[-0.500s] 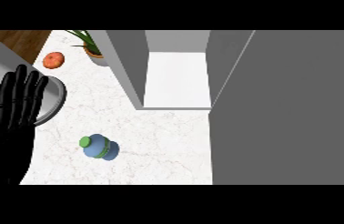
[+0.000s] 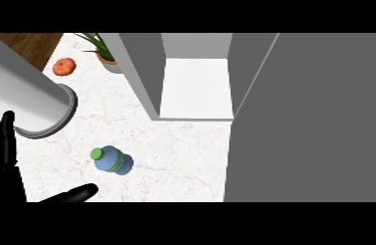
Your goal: Pick up the bottled water, place it into the cabinet and close the cabinet
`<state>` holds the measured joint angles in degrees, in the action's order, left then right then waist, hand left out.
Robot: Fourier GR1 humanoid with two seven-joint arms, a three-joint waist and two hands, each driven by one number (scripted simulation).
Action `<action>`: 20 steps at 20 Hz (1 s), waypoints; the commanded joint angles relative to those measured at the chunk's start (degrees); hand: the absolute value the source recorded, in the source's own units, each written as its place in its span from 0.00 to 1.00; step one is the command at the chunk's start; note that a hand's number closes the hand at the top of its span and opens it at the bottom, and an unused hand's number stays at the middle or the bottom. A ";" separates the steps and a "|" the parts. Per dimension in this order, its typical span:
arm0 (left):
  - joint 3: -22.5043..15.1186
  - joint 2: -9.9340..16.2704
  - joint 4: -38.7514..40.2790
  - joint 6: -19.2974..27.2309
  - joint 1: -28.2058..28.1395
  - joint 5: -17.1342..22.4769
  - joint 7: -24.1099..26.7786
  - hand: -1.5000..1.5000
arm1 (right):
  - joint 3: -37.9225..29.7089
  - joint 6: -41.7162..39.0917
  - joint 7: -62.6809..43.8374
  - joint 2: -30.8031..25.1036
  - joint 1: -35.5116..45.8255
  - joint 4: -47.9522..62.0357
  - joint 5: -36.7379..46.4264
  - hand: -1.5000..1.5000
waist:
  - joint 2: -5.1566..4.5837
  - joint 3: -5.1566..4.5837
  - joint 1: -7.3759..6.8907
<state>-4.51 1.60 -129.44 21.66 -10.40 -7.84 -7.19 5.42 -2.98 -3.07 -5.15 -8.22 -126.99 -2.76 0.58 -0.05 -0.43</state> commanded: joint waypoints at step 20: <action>-38.23 -1.60 -3.64 35.33 -0.19 -37.45 -25.10 0.00 | 13.72 6.03 -25.96 1.36 -0.39 -24.27 3.05 0.00 | -0.47 0.11 0.44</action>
<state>-40.82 0.00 -132.19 53.29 -12.99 -37.49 -28.02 19.25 0.89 -20.65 -3.49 -11.11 -142.54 -0.88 0.26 0.11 -0.12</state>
